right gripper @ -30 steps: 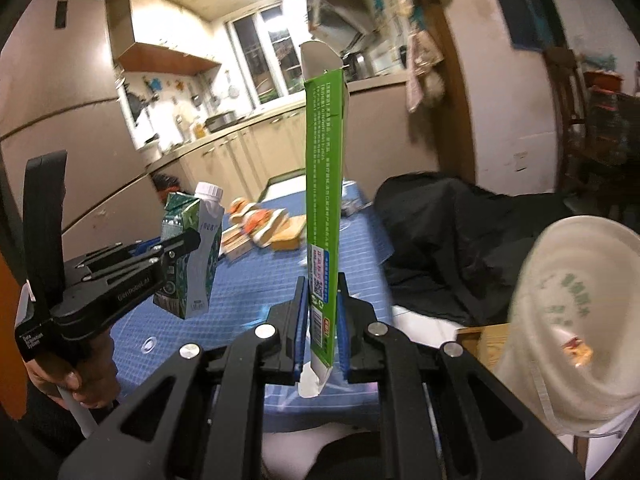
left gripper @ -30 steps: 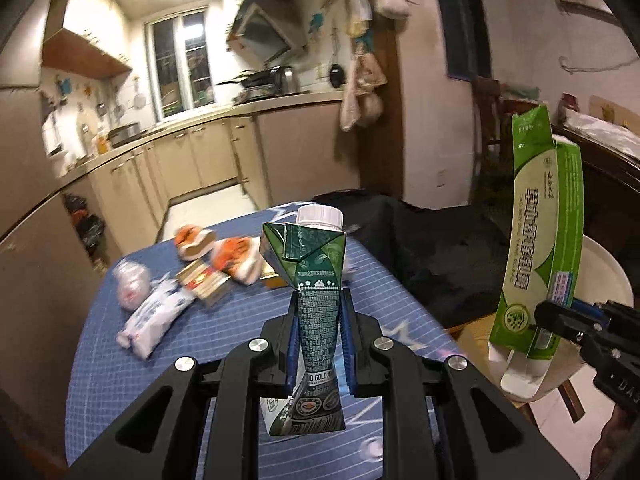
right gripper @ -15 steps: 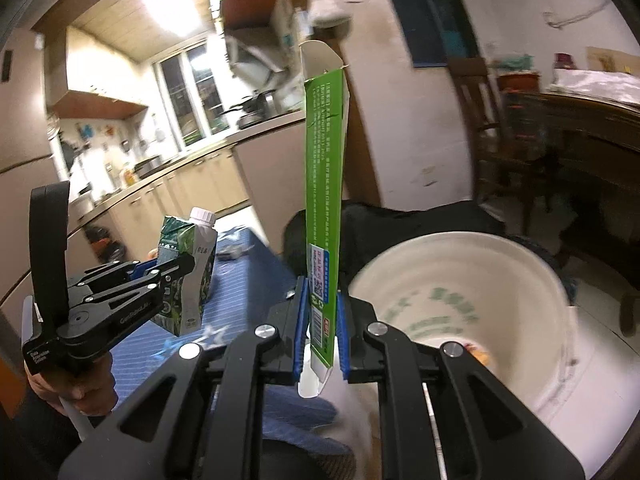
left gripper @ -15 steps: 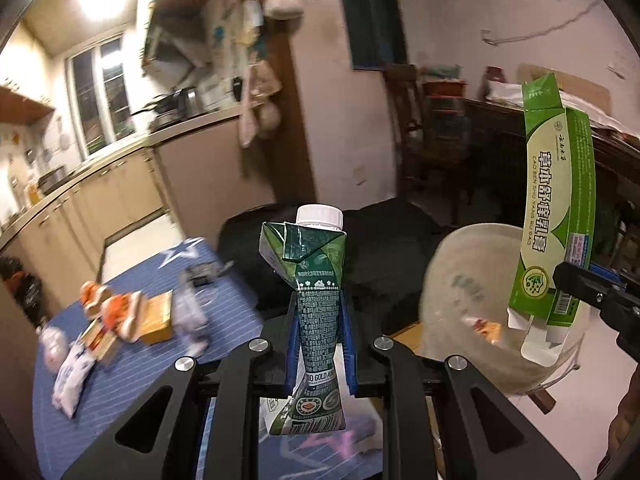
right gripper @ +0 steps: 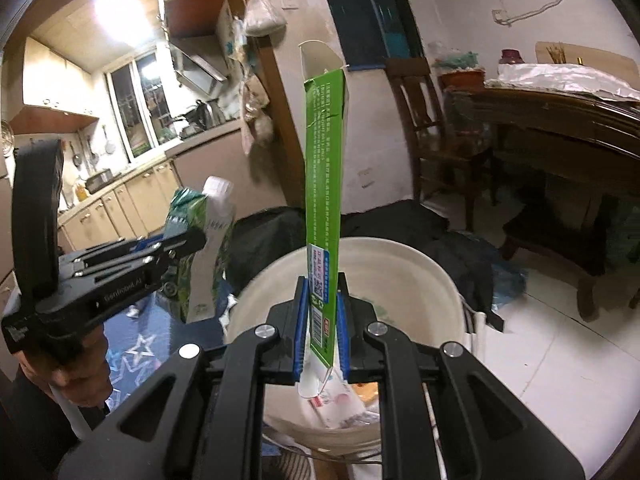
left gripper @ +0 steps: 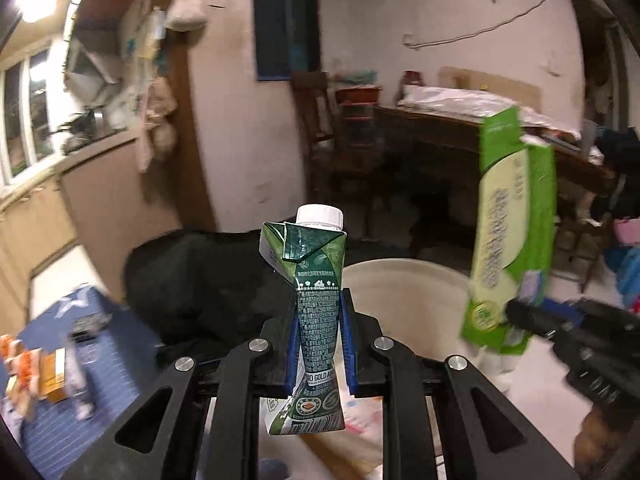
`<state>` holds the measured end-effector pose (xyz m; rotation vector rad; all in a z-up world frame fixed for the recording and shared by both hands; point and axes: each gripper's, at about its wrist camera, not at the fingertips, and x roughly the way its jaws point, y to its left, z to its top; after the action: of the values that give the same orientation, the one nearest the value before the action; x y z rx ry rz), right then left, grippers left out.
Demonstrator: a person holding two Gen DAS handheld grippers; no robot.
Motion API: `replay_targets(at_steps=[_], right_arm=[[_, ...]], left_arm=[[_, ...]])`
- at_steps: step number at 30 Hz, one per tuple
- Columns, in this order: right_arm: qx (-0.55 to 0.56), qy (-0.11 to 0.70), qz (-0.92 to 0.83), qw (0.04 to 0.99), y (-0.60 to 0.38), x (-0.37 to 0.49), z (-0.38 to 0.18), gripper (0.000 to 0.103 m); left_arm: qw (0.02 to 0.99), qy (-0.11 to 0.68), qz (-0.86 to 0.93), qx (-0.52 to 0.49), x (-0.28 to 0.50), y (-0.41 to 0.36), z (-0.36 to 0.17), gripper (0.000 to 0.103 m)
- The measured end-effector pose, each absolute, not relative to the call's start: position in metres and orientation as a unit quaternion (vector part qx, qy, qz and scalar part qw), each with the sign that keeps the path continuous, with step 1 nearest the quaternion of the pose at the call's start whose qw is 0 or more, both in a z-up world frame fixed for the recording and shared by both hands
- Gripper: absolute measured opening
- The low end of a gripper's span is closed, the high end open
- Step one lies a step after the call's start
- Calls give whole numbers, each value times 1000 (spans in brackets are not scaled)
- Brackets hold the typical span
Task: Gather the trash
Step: 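Carry both items over the white bucket and open both tools to drop them, then move both open tools back over the table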
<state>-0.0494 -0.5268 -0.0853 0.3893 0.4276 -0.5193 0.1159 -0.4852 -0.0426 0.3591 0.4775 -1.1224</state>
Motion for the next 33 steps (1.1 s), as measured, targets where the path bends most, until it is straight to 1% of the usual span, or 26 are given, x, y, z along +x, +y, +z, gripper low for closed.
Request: replay_targets(at_steps=[6,9,12,14,15,17,28,33], right_arm=[[199,235,-281,909,-541,-55,-106,12],[206,254,-281,902,-545,-52,-117,12],[214,269,-283,896,-548,-50,-125,18],[218,274,-281,894,-547,-48,-127,20],[218,273,-281,894,-546,-48,-127,23],[217,271,-281,895,-549,-47,-127,26],[218,251,-272,903,-543,-48,-114,26],[207,240,-242,917,-523,-36,-100,26]], left_arm=[[762,236,-581,160,108,-517,-67,20],[746,255,-593,163,109,-530,-80,20],[744,258,-590,177,104,-538,-85,21],[744,259,-590,176,104,-540,-86,25],[745,258,-590,174,103,-540,-85,25],[746,257,-591,171,102,-536,-85,25],[757,243,-584,164,102,-506,-72,25],[777,239,-560,160,108,-474,-65,26]])
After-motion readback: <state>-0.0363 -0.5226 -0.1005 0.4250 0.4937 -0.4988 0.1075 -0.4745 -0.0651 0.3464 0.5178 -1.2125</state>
